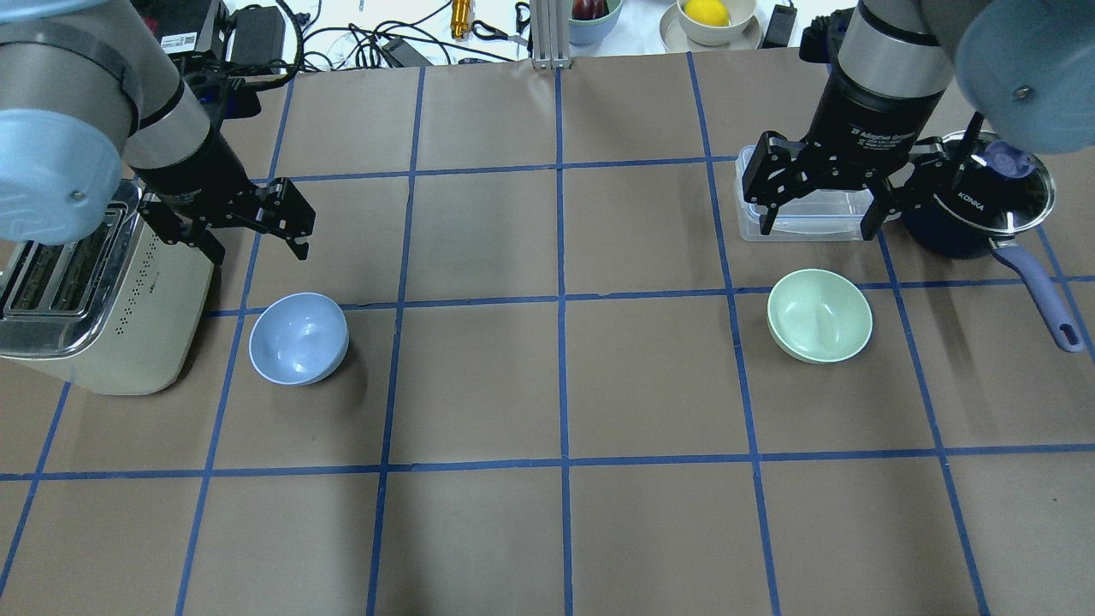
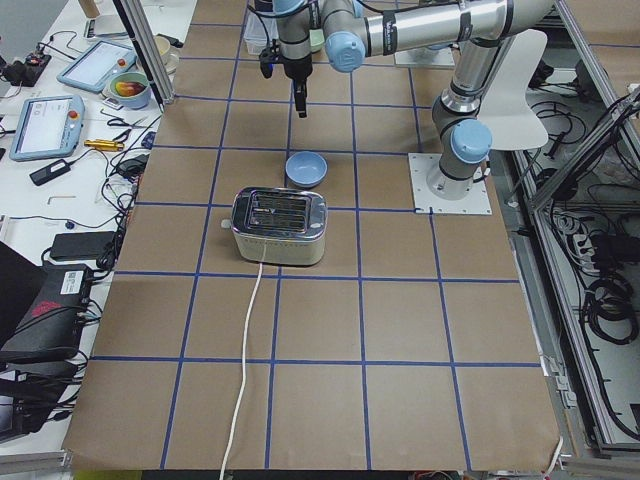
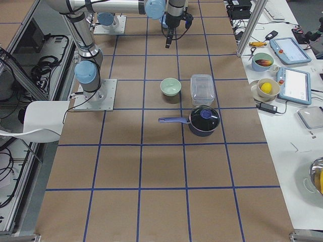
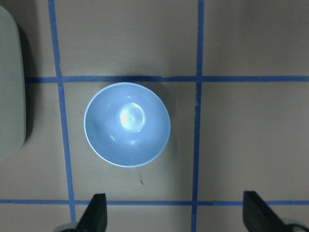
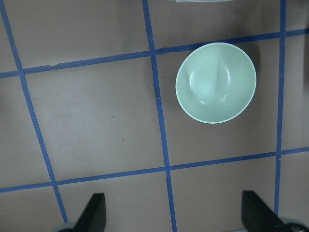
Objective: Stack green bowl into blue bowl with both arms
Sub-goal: 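Lower the left gripper onto the rim of the light blue bowl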
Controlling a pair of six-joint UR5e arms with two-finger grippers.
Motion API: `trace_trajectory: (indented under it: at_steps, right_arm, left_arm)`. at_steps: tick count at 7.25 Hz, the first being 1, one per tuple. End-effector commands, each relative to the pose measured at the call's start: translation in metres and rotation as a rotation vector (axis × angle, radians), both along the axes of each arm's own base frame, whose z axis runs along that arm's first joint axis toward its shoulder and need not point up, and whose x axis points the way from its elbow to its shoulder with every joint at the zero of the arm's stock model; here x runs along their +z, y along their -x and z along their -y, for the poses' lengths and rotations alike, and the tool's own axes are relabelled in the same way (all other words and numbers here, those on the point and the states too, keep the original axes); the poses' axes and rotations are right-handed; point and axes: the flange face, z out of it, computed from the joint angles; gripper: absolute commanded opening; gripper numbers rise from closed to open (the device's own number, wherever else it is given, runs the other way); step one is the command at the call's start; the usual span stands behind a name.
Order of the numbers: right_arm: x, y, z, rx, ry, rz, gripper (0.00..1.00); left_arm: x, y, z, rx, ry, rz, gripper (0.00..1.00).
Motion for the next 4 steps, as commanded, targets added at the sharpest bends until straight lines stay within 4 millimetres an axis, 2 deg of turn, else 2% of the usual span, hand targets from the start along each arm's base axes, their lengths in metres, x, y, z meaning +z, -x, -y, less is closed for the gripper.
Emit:
trace_trajectory:
  at_steps: [1,4]
  right_arm:
    - [-0.001,0.0,0.001,0.001,-0.002,0.001,1.0]
    - [-0.004,0.0,0.003,0.001,-0.008,0.001,1.0]
  left_arm:
    - [-0.063,-0.039,0.006,0.036,-0.007,-0.005,1.0]
    - [-0.106,-0.065,0.013,0.081,-0.085,-0.021,1.0]
